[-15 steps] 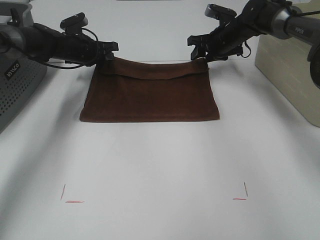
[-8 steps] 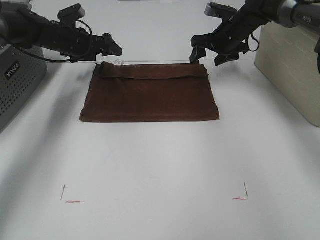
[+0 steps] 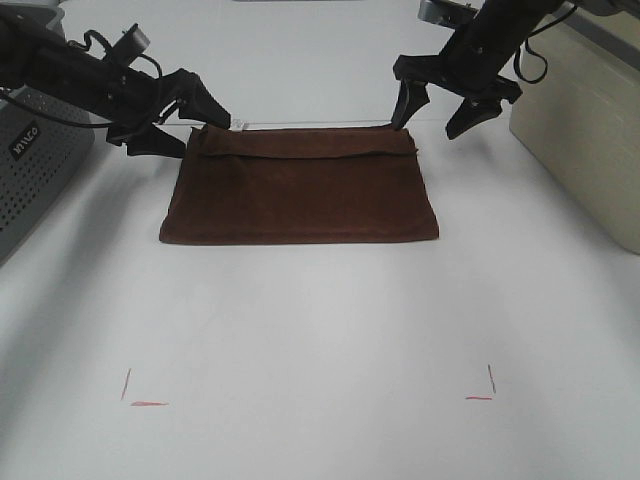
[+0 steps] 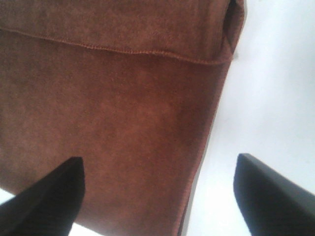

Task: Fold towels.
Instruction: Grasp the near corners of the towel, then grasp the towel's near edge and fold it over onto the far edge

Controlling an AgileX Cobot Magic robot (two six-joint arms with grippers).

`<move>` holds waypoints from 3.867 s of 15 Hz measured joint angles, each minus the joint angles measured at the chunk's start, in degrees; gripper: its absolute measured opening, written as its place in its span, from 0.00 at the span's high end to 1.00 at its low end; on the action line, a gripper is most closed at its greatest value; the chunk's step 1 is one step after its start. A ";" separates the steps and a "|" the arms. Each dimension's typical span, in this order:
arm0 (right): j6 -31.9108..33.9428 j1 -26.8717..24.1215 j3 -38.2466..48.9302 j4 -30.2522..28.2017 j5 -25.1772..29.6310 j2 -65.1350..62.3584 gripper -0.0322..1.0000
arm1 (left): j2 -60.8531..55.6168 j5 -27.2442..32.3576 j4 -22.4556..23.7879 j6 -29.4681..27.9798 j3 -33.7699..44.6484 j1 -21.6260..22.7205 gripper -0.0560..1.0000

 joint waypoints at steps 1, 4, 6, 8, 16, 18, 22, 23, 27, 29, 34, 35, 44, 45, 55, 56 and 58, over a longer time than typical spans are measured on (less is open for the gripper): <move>0.06 0.00 0.00 0.00 0.74 -0.11 0.22 | -1.78 0.00 0.00 -0.46 2.81 0.00 0.08; 0.40 0.00 2.06 0.29 0.97 -1.09 0.22 | -8.42 -4.70 0.29 -0.74 14.84 0.00 0.08; -0.23 -0.74 10.08 3.67 0.97 -3.95 0.23 | -13.41 -8.31 0.46 -0.80 24.52 0.00 0.08; -2.41 -1.72 19.65 7.51 0.23 -7.96 0.23 | -14.78 -8.94 1.55 -0.80 29.22 0.11 0.08; -12.15 -1.89 41.48 13.98 -14.15 -13.81 0.23 | -14.84 -9.51 3.21 -0.92 31.86 0.17 0.08; -12.26 -1.89 41.48 14.15 -14.73 -13.81 0.23 | -14.84 -10.14 3.21 -0.92 31.86 0.17 0.08; -12.72 -1.89 41.48 14.27 -16.44 -13.75 0.23 | -14.84 -13.06 2.75 -1.15 31.86 0.17 0.08; -12.83 -1.89 41.48 14.27 -16.73 -13.52 0.23 | -14.78 -13.58 2.35 -1.15 31.86 0.17 0.08; -15.47 -1.89 41.48 17.82 -17.48 -11.00 0.23 | -12.66 -13.75 -1.95 2.81 31.86 -0.17 0.09; -15.81 -1.89 41.42 19.54 -17.82 -10.37 0.23 | -12.15 -13.81 -4.53 6.42 31.86 -1.15 0.09; -15.93 -1.89 41.31 20.63 -19.31 -10.26 0.23 | -11.97 -16.62 -6.36 9.40 31.86 -4.01 0.09; -16.27 -1.89 41.31 20.68 -19.48 -10.20 0.24 | -11.97 -17.07 -6.76 9.40 31.86 -4.64 0.09; -16.79 -1.89 40.97 22.29 -20.05 -8.42 0.55 | -9.05 -19.60 -11.46 7.91 31.57 -7.16 0.63; -16.16 -1.89 40.97 20.68 -20.17 -8.42 0.68 | -8.88 -19.42 -11.00 7.91 31.57 -7.16 0.78; -11.97 -1.89 50.53 15.47 -19.19 -14.84 0.97 | -15.64 -10.49 8.42 -2.75 32.95 -6.19 0.91; -12.15 -1.89 53.23 15.53 -20.00 -16.10 0.97 | -16.73 -10.14 8.82 -3.09 35.01 -6.19 0.91; -13.81 -1.89 60.56 17.76 -21.94 -19.65 0.97 | -20.11 -11.34 9.22 -2.69 43.14 -6.19 0.91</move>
